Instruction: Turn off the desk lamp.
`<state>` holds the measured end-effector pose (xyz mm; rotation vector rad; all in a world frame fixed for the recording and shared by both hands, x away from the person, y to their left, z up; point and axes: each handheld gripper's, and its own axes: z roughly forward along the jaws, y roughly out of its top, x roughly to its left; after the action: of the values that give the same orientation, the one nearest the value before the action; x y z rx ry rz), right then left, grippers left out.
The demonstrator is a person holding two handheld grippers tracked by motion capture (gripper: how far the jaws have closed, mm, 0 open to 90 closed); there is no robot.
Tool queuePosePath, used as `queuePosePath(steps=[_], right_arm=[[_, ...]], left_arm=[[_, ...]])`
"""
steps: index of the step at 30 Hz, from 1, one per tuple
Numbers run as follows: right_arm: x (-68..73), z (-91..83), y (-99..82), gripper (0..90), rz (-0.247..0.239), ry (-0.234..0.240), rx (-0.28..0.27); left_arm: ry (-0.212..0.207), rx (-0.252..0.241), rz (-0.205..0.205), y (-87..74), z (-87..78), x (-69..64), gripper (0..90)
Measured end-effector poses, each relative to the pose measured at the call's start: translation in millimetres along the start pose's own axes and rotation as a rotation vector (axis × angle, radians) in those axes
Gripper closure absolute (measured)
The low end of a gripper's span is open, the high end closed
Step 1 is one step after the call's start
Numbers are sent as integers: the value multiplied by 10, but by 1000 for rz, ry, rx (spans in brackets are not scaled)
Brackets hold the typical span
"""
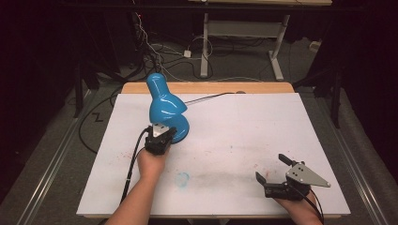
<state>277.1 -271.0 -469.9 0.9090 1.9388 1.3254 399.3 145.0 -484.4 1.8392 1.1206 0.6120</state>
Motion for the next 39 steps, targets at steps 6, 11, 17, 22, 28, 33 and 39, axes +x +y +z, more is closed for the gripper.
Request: queuePosePath(steps=[6, 11, 17, 22, 28, 33, 39], right_arm=[[-7, 2, -2, 6, -2, -2, 2], [-9, 1, -7, 6, 2, -6, 2], [-16, -12, -7, 6, 7, -11, 0], [-23, -19, -10, 5, 8, -15, 1], [-29, -25, -15, 5, 10, -16, 2], [-28, -32, -16, 6, 12, -19, 0], [-26, -44, -19, 6, 11, -21, 0]], left_arm=[[-59, -12, -17, -41, -131, 4, 882], [-101, -12, -37, -102, -234, 21, 882], [-149, 0, -35, -197, -373, 14, 882], [-164, 4, -13, -286, -534, 8, 881], [-173, 5, -17, -416, -751, 59, 881], [-204, 9, 7, -495, -957, 80, 882], [-216, 5, 38, -628, -1140, 37, 881]])
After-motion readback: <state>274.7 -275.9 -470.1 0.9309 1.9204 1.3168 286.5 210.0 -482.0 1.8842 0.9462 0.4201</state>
